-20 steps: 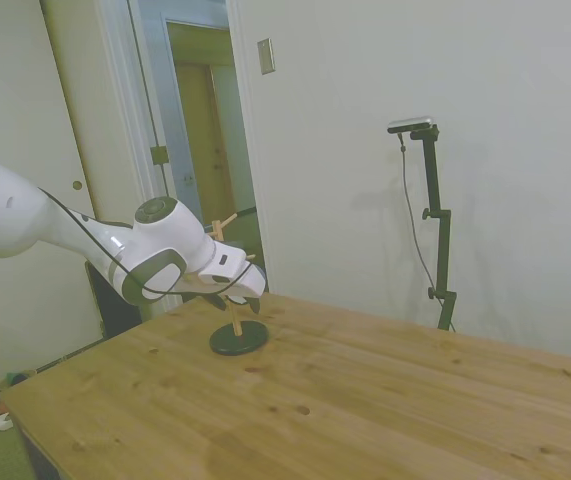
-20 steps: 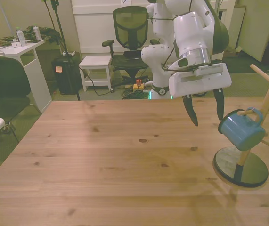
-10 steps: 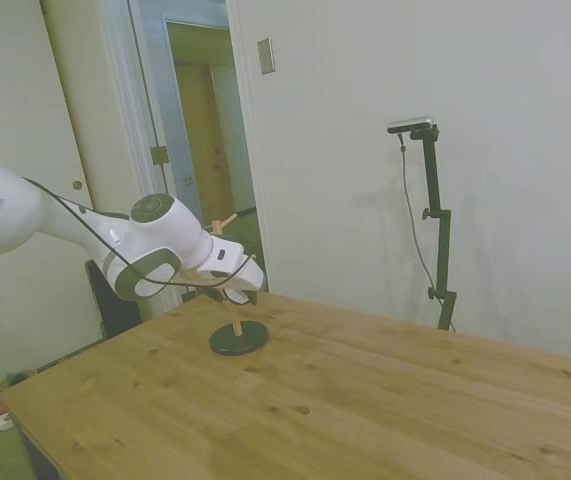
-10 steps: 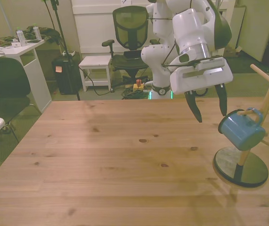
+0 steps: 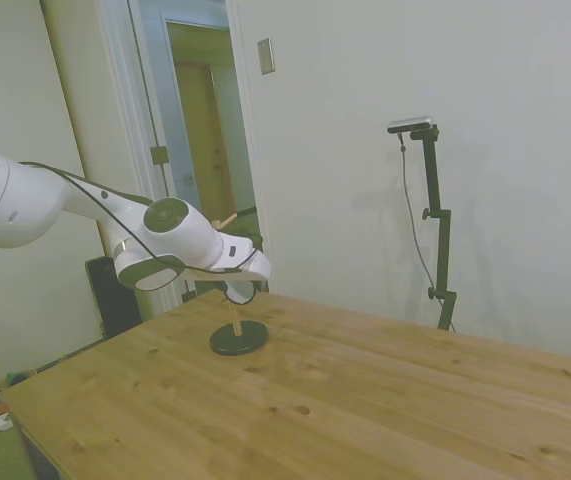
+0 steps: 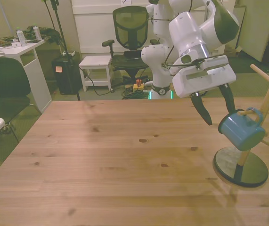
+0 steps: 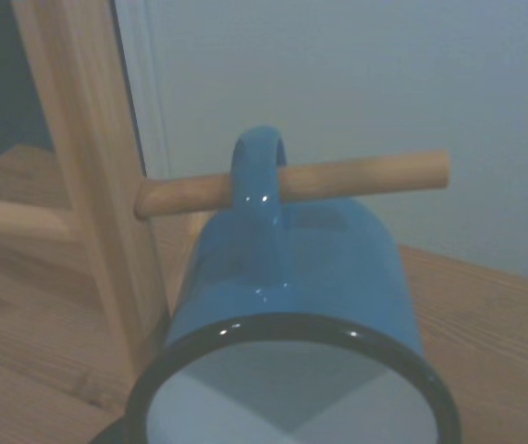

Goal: Unload the mug

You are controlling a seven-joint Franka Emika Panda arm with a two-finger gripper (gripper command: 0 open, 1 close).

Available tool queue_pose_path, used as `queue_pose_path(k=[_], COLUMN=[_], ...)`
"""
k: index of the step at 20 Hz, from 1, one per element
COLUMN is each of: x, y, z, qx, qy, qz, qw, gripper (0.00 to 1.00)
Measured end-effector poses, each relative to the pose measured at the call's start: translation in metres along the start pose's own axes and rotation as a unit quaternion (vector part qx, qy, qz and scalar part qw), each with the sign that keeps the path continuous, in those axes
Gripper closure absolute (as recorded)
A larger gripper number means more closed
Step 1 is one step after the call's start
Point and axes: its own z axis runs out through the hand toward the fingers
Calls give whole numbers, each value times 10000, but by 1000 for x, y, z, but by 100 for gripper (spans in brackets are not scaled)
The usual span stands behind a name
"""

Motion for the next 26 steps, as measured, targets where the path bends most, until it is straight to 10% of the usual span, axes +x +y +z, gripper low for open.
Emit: queue_pose_path(k=[18, 19, 26], x=[36, 37, 36], y=[0, 0, -3], z=[37, 37, 39], qx=[290, 301, 422], qy=[189, 179, 16], qz=[-177, -179, -231], qw=[9992, 9992, 9988], gripper=[0, 100, 100])
